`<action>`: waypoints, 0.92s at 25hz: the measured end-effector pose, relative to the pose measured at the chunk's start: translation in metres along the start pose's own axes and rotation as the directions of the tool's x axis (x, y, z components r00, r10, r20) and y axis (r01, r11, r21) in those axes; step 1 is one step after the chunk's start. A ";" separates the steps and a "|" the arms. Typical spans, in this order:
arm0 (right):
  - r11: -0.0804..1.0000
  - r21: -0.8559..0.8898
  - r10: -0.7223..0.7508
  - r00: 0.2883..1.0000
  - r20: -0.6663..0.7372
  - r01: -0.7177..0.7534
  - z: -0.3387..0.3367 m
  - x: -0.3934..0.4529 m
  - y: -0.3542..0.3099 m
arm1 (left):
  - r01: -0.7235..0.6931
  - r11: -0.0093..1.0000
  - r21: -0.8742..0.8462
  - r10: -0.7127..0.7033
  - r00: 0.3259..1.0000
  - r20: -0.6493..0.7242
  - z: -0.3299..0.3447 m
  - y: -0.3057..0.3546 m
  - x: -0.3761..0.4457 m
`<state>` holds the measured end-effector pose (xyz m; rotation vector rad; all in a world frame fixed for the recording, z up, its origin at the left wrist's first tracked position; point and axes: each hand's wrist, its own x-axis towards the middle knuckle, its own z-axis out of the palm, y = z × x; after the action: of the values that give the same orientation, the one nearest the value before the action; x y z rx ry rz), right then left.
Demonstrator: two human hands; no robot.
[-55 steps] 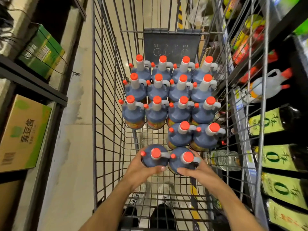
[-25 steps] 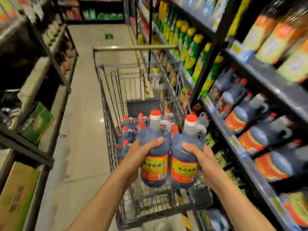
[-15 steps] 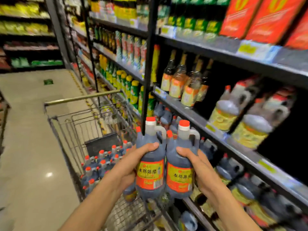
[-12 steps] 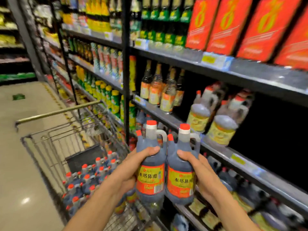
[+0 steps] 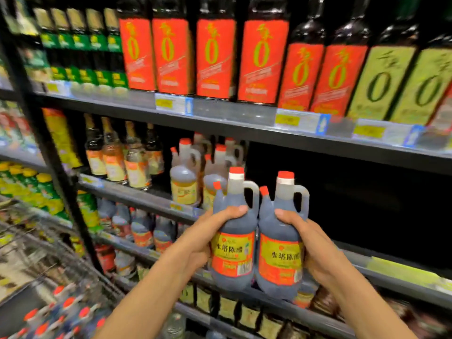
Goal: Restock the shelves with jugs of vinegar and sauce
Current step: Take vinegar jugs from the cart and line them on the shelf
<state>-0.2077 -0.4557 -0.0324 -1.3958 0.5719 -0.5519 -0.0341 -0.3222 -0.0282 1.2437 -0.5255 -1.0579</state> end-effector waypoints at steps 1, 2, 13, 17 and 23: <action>1.000 -0.009 0.014 1.000 -0.013 -0.014 -0.012 0.004 -0.006 | 0.016 1.000 0.014 -0.016 1.000 0.021 0.009 0.004 0.010; 0.999 -0.016 0.032 0.999 -0.026 -0.033 -0.022 0.007 -0.011 | 0.032 0.999 0.034 -0.033 0.999 0.040 0.018 0.007 0.019; 0.995 0.023 0.103 0.978 -0.180 -0.100 -0.075 0.044 -0.049 | 0.074 0.989 0.127 -0.094 0.982 0.165 0.063 0.045 0.100; 0.997 -0.012 0.070 0.972 -0.226 -0.075 -0.081 0.062 -0.047 | 0.052 0.983 0.176 -0.080 0.985 0.155 0.066 0.046 0.128; 1.000 -0.009 0.007 0.960 -0.281 -0.010 -0.085 0.090 -0.041 | -0.012 0.991 0.132 -0.014 0.982 0.187 0.069 0.046 0.158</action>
<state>-0.1981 -0.5821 -0.0030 -1.3323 0.8096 -0.7485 -0.0018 -0.4945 0.0015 1.2665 -0.7508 -1.1634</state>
